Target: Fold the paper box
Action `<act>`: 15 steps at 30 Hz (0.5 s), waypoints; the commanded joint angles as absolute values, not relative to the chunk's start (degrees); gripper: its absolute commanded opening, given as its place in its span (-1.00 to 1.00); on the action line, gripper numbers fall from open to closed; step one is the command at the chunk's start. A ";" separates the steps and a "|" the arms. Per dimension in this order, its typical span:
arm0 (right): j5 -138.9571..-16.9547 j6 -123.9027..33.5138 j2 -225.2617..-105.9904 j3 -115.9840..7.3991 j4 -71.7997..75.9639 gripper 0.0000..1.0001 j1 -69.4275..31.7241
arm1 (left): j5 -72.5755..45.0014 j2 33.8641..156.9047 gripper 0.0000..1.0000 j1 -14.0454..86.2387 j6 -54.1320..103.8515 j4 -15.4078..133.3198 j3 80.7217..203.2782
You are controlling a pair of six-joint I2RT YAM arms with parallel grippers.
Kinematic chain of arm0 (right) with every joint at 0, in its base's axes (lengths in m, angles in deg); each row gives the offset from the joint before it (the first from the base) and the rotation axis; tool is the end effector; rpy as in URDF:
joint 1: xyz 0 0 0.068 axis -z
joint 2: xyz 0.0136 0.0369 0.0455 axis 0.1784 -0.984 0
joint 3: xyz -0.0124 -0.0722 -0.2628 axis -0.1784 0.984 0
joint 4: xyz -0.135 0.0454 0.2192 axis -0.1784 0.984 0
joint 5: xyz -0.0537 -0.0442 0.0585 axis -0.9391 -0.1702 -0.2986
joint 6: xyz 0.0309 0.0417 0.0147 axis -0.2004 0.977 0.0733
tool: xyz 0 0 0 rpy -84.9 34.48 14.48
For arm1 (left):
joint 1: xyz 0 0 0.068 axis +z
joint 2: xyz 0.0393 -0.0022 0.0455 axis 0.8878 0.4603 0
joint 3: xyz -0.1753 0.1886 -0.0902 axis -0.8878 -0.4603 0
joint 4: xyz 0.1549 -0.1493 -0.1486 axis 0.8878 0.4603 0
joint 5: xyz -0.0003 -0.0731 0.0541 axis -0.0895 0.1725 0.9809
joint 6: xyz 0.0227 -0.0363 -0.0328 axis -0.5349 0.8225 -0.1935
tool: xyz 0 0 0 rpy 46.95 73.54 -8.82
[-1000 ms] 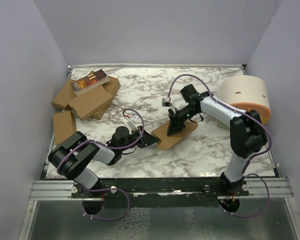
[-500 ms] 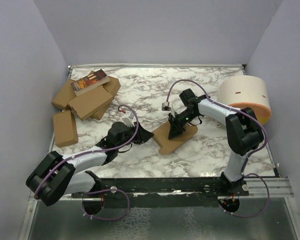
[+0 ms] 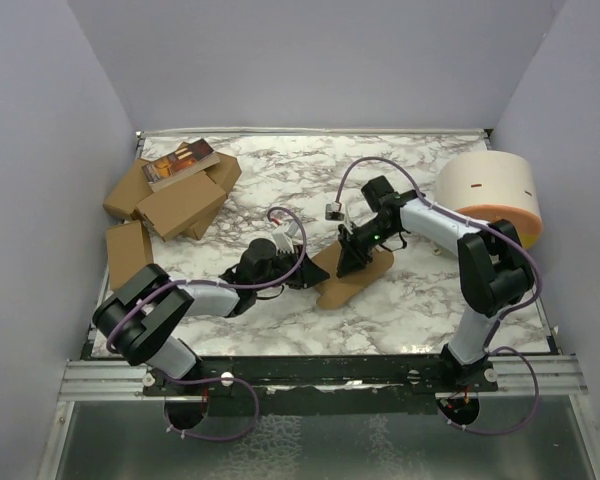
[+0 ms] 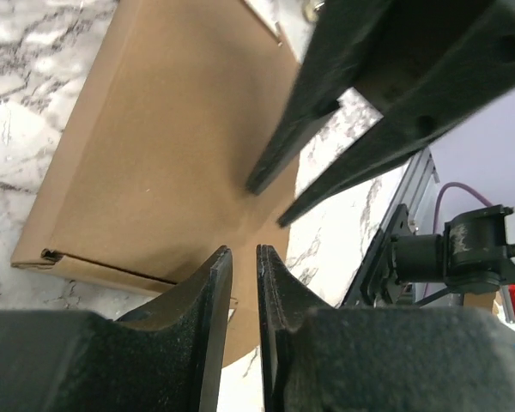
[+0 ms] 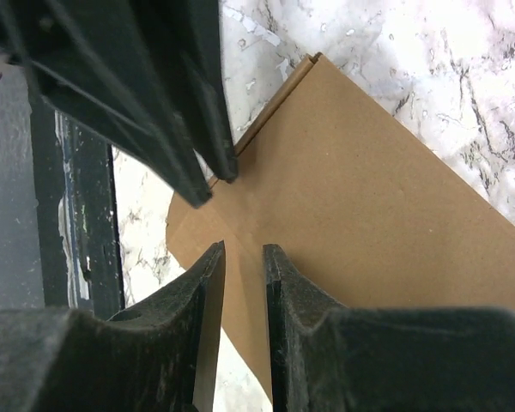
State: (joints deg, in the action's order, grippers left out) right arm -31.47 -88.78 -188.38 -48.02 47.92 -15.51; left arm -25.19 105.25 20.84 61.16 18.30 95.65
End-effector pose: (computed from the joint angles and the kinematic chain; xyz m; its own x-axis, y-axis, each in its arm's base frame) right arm 0.2882 0.1712 0.1870 -0.4905 -0.6267 -0.6055 -0.8288 0.1209 0.5463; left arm 0.1990 -0.1938 0.1652 -0.7873 -0.2335 -0.5706 0.4229 0.4690 -0.7754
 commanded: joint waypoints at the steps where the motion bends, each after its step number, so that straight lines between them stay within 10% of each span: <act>1: -30.34 -89.94 -184.75 -46.66 45.68 -0.50 -13.85 | -27.19 108.66 -0.59 20.41 62.00 14.34 96.00; 15: -35.88 -88.13 -186.58 -44.99 43.28 -0.49 -12.40 | -24.75 106.39 -0.57 20.59 58.88 18.10 96.86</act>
